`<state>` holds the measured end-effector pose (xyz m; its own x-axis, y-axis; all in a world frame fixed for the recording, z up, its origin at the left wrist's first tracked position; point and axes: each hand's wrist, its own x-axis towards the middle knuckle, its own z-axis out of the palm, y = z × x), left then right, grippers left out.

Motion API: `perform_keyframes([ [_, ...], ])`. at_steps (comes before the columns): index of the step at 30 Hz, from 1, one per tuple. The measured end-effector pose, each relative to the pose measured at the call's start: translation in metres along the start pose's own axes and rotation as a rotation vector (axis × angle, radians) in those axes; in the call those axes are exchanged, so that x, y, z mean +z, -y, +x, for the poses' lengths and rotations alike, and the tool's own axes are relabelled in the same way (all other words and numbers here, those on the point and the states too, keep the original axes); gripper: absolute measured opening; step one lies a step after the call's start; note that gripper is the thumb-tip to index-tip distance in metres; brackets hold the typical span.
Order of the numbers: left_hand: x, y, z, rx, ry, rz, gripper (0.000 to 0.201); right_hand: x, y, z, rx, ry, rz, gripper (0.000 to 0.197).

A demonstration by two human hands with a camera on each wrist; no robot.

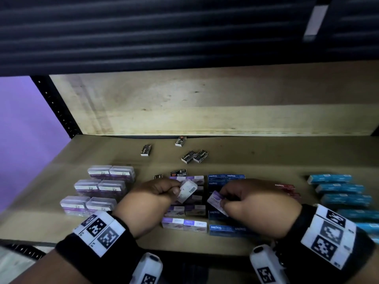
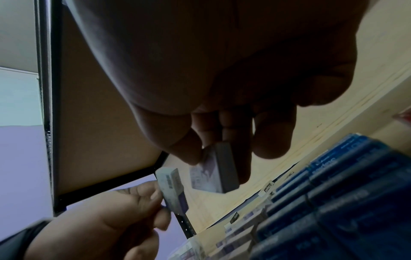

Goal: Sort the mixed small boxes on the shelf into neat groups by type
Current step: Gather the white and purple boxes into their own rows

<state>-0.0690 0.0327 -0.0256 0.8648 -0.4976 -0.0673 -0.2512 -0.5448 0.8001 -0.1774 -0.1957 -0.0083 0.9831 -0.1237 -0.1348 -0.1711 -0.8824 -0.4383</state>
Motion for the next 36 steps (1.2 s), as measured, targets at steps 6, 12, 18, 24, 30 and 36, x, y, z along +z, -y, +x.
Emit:
perform_keyframes([
  [6,0.001,-0.006,-0.005,-0.027,0.036,-0.121,0.019,0.002,-0.001,-0.001,-0.012,-0.003,0.026,0.031],
  [12,0.004,-0.011,-0.006,0.023,0.111,-0.067,0.03,0.002,-0.005,-0.003,-0.011,-0.012,0.035,0.033],
  [18,0.006,-0.013,-0.007,0.034,0.19,0.061,0.062,0.002,-0.006,-0.003,-0.005,-0.024,0.038,0.048],
  [24,0.005,-0.008,-0.003,0.032,0.162,0.011,0.036,0.0,-0.004,-0.003,0.013,-0.008,0.054,0.055],
  [30,0.007,-0.007,-0.003,-0.012,0.136,-0.051,0.044,0.0,-0.001,-0.004,0.018,0.003,0.034,0.037],
  [36,0.005,-0.006,-0.002,-0.048,0.104,-0.086,0.034,0.001,0.003,-0.003,0.022,0.013,0.038,0.042],
])
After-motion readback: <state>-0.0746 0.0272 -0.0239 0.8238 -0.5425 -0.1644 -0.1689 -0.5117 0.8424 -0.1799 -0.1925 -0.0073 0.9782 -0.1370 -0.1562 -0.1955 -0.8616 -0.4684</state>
